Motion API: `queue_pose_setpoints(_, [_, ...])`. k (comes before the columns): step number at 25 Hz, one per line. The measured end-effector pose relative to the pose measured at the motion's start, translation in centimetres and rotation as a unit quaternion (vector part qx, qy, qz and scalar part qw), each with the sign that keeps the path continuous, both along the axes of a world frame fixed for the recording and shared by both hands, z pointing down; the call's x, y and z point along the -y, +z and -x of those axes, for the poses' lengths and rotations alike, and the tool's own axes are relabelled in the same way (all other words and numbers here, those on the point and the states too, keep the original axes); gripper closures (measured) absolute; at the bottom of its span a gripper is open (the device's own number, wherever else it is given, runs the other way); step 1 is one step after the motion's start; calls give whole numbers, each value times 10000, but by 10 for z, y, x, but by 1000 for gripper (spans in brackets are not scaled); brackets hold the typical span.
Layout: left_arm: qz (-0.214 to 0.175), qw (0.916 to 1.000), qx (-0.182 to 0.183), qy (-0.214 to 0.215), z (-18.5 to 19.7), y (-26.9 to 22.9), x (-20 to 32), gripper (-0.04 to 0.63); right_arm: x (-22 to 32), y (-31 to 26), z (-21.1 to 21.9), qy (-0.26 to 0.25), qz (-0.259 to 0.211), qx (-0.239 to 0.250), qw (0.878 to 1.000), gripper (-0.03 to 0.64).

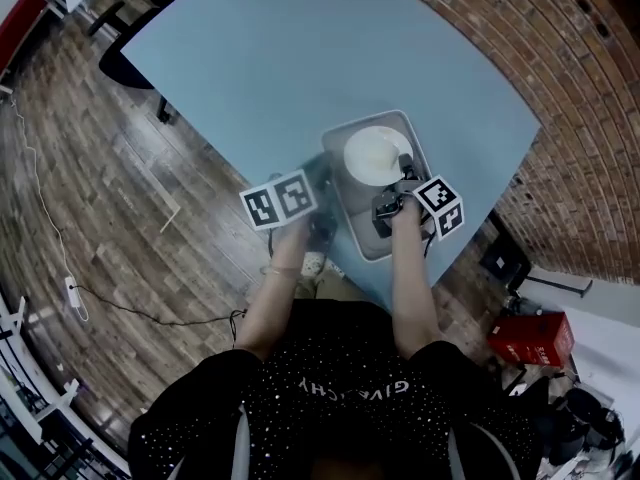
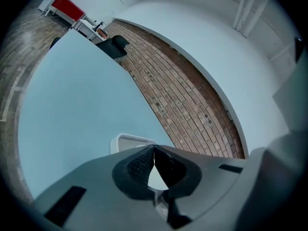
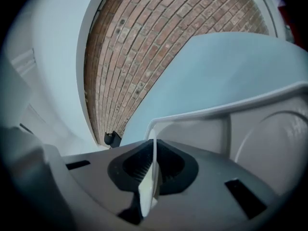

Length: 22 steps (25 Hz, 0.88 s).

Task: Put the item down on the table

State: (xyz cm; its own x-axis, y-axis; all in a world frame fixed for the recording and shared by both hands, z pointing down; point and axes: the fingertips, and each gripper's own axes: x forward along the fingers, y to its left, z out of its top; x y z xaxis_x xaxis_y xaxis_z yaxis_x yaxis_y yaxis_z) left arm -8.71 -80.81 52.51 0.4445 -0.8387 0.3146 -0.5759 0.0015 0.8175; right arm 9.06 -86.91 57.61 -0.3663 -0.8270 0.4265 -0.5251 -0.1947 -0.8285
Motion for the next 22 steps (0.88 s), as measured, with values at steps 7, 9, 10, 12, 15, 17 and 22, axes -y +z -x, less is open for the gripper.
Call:
queue_pose_setpoints(7, [-53,10000,-56,47,-9,-5,3,583,8,3,6,-707,-17,-1493,9863,555])
queue_pose_setpoints(9, [-114,9999,-80,43,-9,-9,5,583,11,-4,9,-1035,-195,-2288,9678,415])
queue_pose_setpoints(10, [-133,9999,-81,55,-10,-11,5,583,11,-7,9,-1096,-274,-2538,9606,347])
queue_pose_setpoints(12, [-138,9998,-61,94,-13,-12,3,583,9,-15,1,-1020,-386,-2789,9541,331])
queue_pose_setpoints(15, [-125,9998,-38,150,-16,-12,-1,583,-5,-22,-6,-1085,-371,-2697,9561,337])
queue_pose_setpoints(17, [-129,9998,-30,177,-18,-12,-3,583,-20,-29,2,-1360,-450,-2161,9658,581])
queue_pose_setpoints(22, [-146,9993,-11,331,-34,-13,-11,583,-43,-55,8,-1124,-726,1,9910,604])
